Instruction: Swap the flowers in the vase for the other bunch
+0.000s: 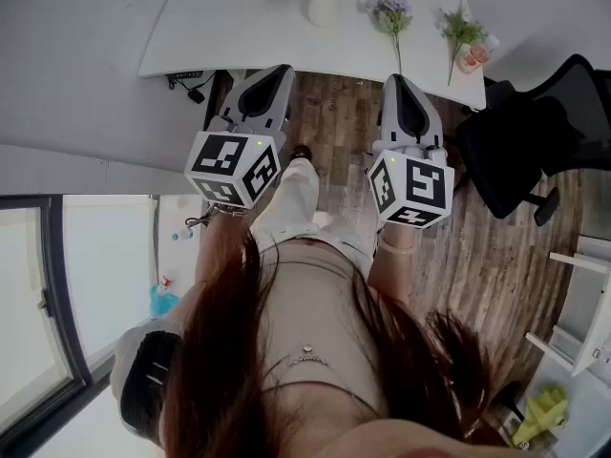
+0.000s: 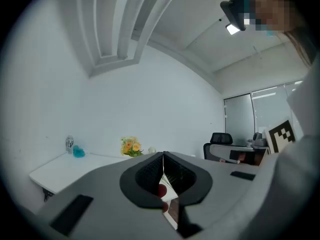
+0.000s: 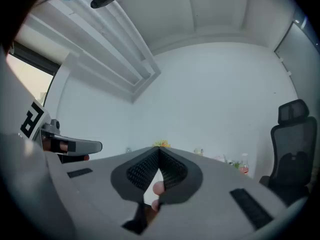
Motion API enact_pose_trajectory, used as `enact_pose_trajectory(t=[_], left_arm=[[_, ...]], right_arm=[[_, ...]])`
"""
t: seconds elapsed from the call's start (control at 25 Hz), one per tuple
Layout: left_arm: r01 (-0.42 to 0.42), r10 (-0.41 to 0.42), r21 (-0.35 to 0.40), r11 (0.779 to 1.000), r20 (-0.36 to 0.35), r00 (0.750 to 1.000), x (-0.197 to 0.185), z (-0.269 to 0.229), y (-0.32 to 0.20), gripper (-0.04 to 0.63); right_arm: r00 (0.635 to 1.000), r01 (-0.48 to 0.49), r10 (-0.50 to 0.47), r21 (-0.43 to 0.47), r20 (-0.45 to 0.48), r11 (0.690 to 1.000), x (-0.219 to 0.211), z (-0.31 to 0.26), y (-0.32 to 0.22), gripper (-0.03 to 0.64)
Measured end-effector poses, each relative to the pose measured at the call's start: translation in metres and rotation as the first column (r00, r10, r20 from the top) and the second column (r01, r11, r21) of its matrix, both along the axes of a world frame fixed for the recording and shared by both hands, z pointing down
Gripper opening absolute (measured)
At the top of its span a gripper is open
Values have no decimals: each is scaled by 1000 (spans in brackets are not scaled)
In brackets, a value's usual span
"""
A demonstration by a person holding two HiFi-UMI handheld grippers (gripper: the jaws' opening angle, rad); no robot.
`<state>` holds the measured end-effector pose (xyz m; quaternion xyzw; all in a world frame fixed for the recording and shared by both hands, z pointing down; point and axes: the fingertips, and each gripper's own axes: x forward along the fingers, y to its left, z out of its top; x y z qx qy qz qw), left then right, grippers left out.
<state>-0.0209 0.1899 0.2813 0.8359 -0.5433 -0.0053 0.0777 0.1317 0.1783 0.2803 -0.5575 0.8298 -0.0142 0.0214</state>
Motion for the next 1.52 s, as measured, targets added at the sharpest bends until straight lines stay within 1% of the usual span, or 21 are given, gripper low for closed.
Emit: enact_pose_trajectory(t=[0.16,0.28,0.52,0.72,0.88,1.08,1.36,1.52], left_arm=[[-6,6,-8,1000,-4,1000,-1,1,-12,5],[-19,19,-21,1000,-6,1000,0,4,-21,6],[-21,21,-24,999,-14,1000,-8,6,-47,9],[-43,43,-31,999,-18,999,-17,11,-77,44],[-59,58,-41,997,-25,998,-22,15,-102,53],[-87,85,-49,995,-30,996,-23,22,-131,81],[-79,77,-63,995,-36,996,-35,38,-170,118],[-99,96,-81,992,-43,994,-36,48,-190,139]], right_arm=[[1000,-2,2,-3,1,1000,0,-1,-11,26],[1000,19,-19,-4,14,1000,-3,-1,-19,26],[999,50,-50,2,-5,999,-15,-1,-42,28],[998,68,-68,10,-12,998,-25,-6,-69,28],[998,64,-63,24,-22,998,-30,-15,-90,28],[998,55,-55,26,-22,998,-34,-18,-114,28],[999,31,-30,28,-42,999,-39,-21,-149,28],[998,16,-14,24,-59,1000,-43,-21,-166,28]])
